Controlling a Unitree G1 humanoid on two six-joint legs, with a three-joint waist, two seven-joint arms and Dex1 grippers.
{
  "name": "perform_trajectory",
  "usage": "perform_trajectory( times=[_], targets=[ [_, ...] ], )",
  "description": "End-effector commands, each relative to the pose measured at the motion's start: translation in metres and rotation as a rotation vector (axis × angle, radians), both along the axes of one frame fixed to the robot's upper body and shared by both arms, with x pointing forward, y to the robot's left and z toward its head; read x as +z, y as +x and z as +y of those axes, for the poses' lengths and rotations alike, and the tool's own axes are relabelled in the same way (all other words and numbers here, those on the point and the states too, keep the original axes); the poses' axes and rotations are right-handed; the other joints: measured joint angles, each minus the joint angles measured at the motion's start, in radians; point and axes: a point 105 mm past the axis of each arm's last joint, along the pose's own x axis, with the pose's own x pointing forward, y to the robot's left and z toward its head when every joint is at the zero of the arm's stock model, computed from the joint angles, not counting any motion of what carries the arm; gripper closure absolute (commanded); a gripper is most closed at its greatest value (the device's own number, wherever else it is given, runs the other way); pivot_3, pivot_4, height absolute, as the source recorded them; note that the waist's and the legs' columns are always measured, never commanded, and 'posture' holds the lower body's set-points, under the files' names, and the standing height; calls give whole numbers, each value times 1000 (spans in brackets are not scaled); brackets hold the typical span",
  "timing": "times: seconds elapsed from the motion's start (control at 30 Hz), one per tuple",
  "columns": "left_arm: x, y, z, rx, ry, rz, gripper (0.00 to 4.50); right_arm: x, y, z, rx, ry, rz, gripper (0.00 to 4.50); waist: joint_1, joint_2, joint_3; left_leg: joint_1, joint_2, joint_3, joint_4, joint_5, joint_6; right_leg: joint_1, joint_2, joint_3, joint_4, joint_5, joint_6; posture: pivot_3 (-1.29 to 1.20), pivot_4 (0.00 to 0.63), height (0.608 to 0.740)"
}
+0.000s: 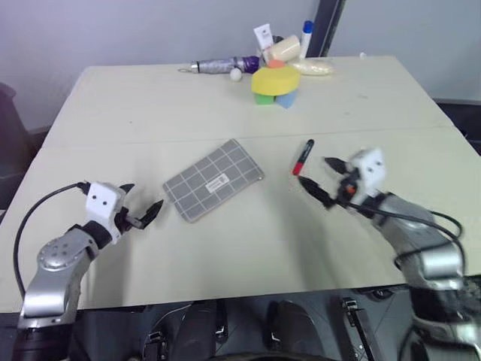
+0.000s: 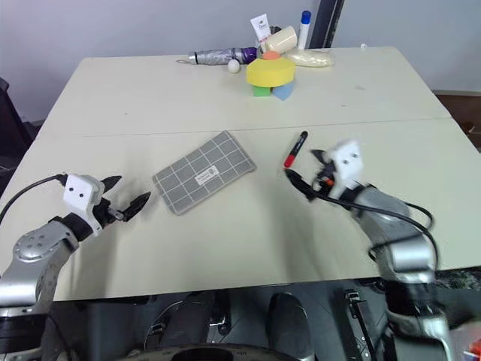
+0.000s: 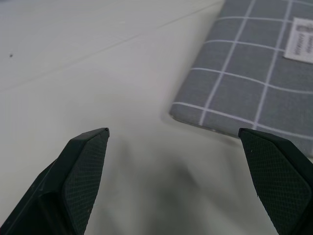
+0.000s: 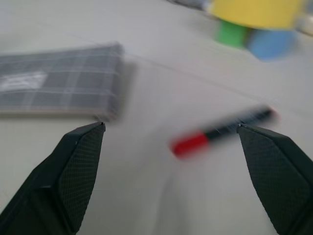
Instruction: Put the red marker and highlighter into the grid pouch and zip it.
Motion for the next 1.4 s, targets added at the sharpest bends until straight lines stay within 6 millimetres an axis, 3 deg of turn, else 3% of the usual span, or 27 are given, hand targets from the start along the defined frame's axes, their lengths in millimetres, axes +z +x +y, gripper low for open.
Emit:
perform_trajectory(
  times=[0.03,0.2,0.47,0.63,1.0,1.4],
  targets=[
    [12,-5,-3,-51,107,-67,0,0,11,19,31,-38,0,1900,1,0,0,0,0,0,0,0,0,0,0,0,0,0,0,0,150,740],
    [2,-12,-6,-168,275,-59,0,0,52,52,-15,-80,4,4471,-8,1,0,-2,0,1,0,0,0,-2,0,0,0,1,-1,0,150,740],
    [-12,-6,-16,-337,465,-72,0,-15,95,81,-101,-173,14,4471,-23,1,0,-2,0,9,-6,7,-5,-3,2,-2,3,3,3,0,150,740],
    [-23,-2,-24,-440,558,-89,0,-29,107,94,-93,-234,47,4471,-24,1,0,4,3,20,-11,8,-6,-4,2,-1,4,3,4,0,150,740],
    [-32,-2,-42,-582,566,-116,0,-40,97,126,86,-250,85,4471,-27,1,0,7,4,22,-12,8,-6,-3,2,0,4,3,4,0,150,740],
    [-29,2,-52,-596,506,-136,0,-46,83,140,179,-263,91,4471,-28,1,-1,7,4,23,-12,8,-6,-3,3,0,4,3,4,0,150,740]
  ],
)
